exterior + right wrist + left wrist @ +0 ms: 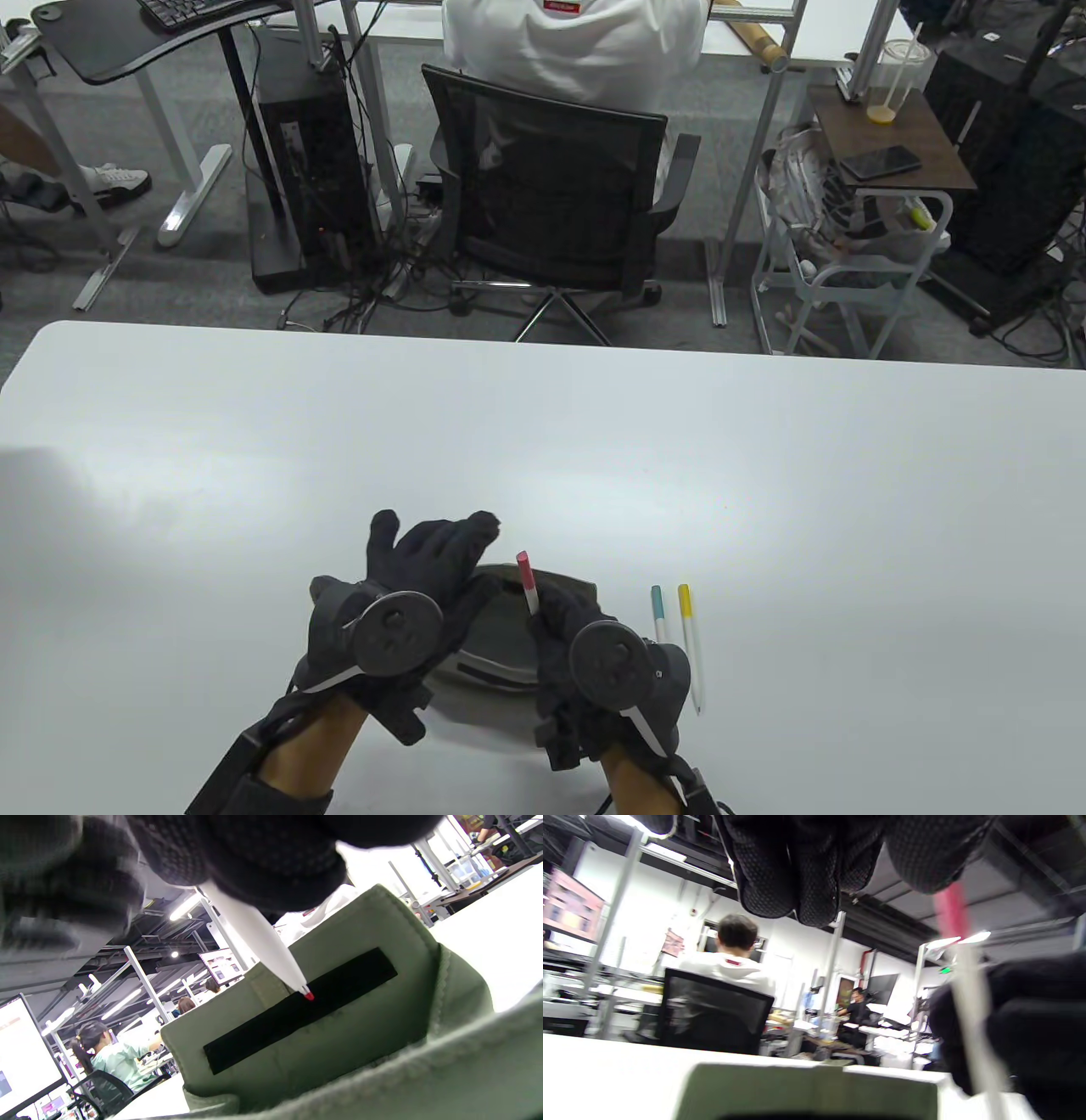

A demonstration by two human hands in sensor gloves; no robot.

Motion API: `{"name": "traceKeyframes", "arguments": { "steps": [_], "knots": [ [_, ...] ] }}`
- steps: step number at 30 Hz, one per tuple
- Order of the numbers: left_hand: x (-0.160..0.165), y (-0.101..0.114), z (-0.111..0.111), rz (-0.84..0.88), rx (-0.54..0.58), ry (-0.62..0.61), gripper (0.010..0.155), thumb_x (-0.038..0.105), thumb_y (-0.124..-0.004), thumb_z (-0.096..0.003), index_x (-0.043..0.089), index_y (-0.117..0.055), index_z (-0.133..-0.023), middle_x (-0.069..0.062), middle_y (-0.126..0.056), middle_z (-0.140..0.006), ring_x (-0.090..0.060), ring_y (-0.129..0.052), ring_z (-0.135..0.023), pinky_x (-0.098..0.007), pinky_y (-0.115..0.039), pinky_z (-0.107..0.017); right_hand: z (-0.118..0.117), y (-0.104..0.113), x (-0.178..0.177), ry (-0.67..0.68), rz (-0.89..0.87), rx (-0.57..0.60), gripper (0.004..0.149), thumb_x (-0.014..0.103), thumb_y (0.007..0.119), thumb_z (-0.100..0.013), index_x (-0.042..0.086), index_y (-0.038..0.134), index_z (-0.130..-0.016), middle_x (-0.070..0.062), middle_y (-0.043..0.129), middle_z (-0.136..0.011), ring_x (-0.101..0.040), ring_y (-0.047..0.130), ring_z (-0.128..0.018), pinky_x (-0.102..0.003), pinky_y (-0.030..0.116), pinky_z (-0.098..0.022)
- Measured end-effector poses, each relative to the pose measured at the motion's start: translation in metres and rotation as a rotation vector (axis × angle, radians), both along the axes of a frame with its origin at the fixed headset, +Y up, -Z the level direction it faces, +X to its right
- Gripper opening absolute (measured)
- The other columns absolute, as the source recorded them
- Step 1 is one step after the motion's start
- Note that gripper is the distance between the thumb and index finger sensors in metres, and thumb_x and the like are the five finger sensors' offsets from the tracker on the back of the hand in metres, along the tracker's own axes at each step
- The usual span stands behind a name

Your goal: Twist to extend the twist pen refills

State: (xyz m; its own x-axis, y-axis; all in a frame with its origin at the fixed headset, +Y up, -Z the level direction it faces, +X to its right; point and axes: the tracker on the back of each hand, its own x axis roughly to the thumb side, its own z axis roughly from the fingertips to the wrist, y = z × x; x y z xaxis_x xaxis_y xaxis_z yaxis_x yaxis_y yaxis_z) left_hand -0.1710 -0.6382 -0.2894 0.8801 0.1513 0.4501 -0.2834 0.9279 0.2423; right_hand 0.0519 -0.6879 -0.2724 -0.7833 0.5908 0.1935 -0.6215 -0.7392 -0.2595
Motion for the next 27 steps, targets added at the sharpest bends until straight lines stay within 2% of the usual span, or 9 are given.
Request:
{"name": "traceKeyframes", "arguments": {
  "steps": [4, 6, 9, 12, 16, 18, 23, 25, 27],
  "knots": [
    [-0.039, -0.034, -0.004, -0.297, 0.056, 0.210, 0.072, 0.049, -0.074, -0.0552, 0.014, -0.055, -0.115, -0.015, -0.074, -0.112, -0.043, -0.075, -0.101, -0.080, -0.039, -0.069, -0.001, 0.000, 0.002, -0.008, -0.020, 0.000, 0.045, 0.031, 0.079, -0.035, 0.021, 0.086, -0.078, -0.007, 0.097, -0.066, -0.009, 0.098, -0.025, -0.025, 0.085, -0.016],
    [-0.058, -0.052, -0.004, -0.374, 0.078, 0.280, 0.074, 0.051, -0.073, -0.0548, 0.014, -0.055, -0.115, -0.015, -0.074, -0.112, -0.043, -0.074, -0.102, -0.080, -0.040, -0.068, -0.002, 0.003, 0.002, -0.019, -0.019, -0.001, 0.044, 0.031, 0.079, -0.035, 0.021, 0.086, -0.078, -0.007, 0.096, -0.067, -0.011, 0.099, -0.027, -0.026, 0.085, -0.017],
    [-0.074, -0.060, -0.005, -0.332, -0.024, 0.290, 0.075, 0.052, -0.073, -0.0547, 0.014, -0.053, -0.116, -0.017, -0.069, -0.115, -0.047, -0.068, -0.105, -0.081, -0.037, -0.068, -0.003, 0.008, 0.008, -0.057, -0.014, -0.001, 0.044, 0.033, 0.079, -0.036, 0.024, 0.085, -0.078, -0.006, 0.092, -0.075, -0.013, 0.098, -0.034, -0.026, 0.085, -0.021],
    [-0.085, -0.067, -0.003, -0.253, -0.066, 0.300, 0.076, 0.053, -0.073, -0.0548, 0.014, -0.052, -0.117, -0.018, -0.068, -0.115, -0.048, -0.067, -0.105, -0.081, -0.037, -0.068, -0.004, 0.018, 0.026, -0.121, -0.044, -0.006, 0.044, 0.033, 0.080, -0.036, 0.020, 0.087, -0.077, -0.008, 0.096, -0.066, -0.011, 0.098, -0.027, -0.026, 0.085, -0.017],
    [-0.088, -0.070, -0.001, -0.216, -0.108, 0.299, 0.076, 0.053, -0.073, -0.0546, 0.014, -0.053, -0.116, -0.018, -0.068, -0.115, -0.048, -0.066, -0.105, -0.081, -0.037, -0.068, -0.009, 0.023, 0.072, -0.294, -0.037, -0.087, 0.045, 0.034, 0.083, -0.037, 0.015, 0.089, -0.077, -0.010, 0.098, -0.063, -0.011, 0.098, -0.025, -0.025, 0.084, -0.015],
    [-0.088, -0.073, -0.003, -0.193, -0.117, 0.301, 0.075, 0.052, -0.073, -0.0546, 0.014, -0.054, -0.116, -0.018, -0.070, -0.115, -0.047, -0.068, -0.104, -0.081, -0.037, -0.068, -0.017, 0.014, 0.098, -0.390, -0.001, -0.155, 0.046, 0.034, 0.083, -0.037, 0.013, 0.089, -0.077, -0.012, 0.098, -0.061, -0.013, 0.098, -0.024, -0.026, 0.084, -0.014],
    [-0.090, -0.078, -0.007, -0.198, -0.145, 0.304, 0.075, 0.052, -0.073, -0.0546, 0.013, -0.054, -0.116, -0.018, -0.070, -0.114, -0.048, -0.067, -0.104, -0.081, -0.037, -0.068, -0.031, -0.031, 0.141, -0.597, 0.469, -0.439, 0.046, 0.036, 0.086, -0.036, 0.014, 0.090, -0.077, -0.009, 0.099, -0.060, -0.010, 0.098, -0.023, -0.025, 0.085, -0.014],
    [-0.091, -0.077, -0.008, -0.184, -0.142, 0.310, 0.075, 0.052, -0.073, -0.0547, 0.013, -0.054, -0.116, -0.018, -0.070, -0.114, -0.048, -0.067, -0.104, -0.081, -0.037, -0.068, -0.037, -0.050, 0.145, -0.590, 0.536, -0.543, 0.046, 0.037, 0.087, -0.035, 0.014, 0.091, -0.075, -0.009, 0.100, -0.059, -0.010, 0.098, -0.022, -0.025, 0.085, -0.014],
    [-0.091, -0.078, -0.008, -0.172, -0.155, 0.308, 0.075, 0.052, -0.073, -0.0546, 0.013, -0.054, -0.116, -0.018, -0.070, -0.114, -0.048, -0.067, -0.104, -0.081, -0.037, -0.068, -0.040, -0.059, 0.144, -0.590, 0.560, -0.579, 0.046, 0.037, 0.088, -0.034, 0.015, 0.091, -0.075, -0.008, 0.101, -0.058, -0.009, 0.098, -0.021, -0.025, 0.085, -0.013]
  ]
}}
